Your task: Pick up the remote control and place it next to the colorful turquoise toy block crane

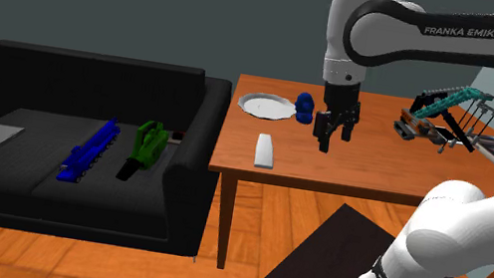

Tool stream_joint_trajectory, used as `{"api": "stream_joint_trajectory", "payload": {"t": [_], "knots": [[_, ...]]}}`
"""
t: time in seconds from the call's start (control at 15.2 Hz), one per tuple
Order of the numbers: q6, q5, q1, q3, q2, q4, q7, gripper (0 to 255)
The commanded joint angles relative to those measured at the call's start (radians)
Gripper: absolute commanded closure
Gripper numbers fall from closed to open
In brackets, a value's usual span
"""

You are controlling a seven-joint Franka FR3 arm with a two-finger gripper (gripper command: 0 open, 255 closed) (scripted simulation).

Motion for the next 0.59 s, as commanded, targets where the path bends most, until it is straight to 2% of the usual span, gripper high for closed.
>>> {"api": "stream_joint_trajectory", "payload": {"t": [0.0,0.53], "knots": [[0.0,0.0,0.0,0.0,0.0,0.0,0.0,0],[0.289,0.031,-0.065,0.048,0.241,0.015,0.207,0]]}}
